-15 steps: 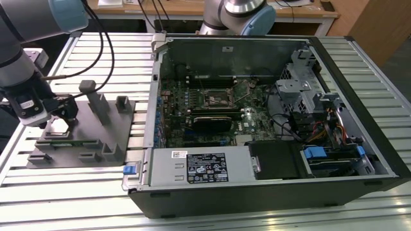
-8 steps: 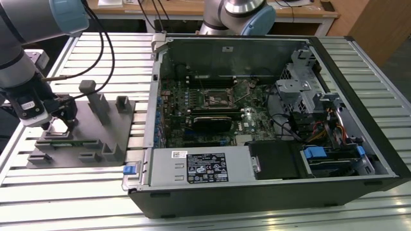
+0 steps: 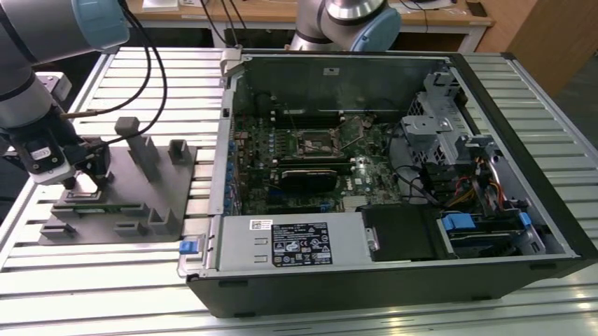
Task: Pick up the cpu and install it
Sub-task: 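Pick up the cpu and move it towards the insertion slot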
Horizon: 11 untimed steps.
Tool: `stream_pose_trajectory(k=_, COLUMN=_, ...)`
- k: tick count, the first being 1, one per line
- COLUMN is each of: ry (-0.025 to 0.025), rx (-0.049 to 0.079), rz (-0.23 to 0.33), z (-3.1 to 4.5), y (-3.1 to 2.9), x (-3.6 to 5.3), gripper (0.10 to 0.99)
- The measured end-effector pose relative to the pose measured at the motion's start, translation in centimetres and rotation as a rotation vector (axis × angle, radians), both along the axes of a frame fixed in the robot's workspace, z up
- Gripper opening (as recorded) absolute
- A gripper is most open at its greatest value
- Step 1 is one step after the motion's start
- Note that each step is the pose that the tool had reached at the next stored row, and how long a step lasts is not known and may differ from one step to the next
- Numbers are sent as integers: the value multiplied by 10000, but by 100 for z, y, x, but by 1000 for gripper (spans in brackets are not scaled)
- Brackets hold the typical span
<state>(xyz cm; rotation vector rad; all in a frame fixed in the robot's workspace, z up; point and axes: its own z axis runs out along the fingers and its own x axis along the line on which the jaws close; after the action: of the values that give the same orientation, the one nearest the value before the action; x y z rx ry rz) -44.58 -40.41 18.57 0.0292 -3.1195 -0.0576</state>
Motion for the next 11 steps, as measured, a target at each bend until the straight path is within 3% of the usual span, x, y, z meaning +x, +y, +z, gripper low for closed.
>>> stream_pose_trajectory(k=11, ry=-6, rx=1, rz=0, z=31, y=0, x=1, gripper=529)
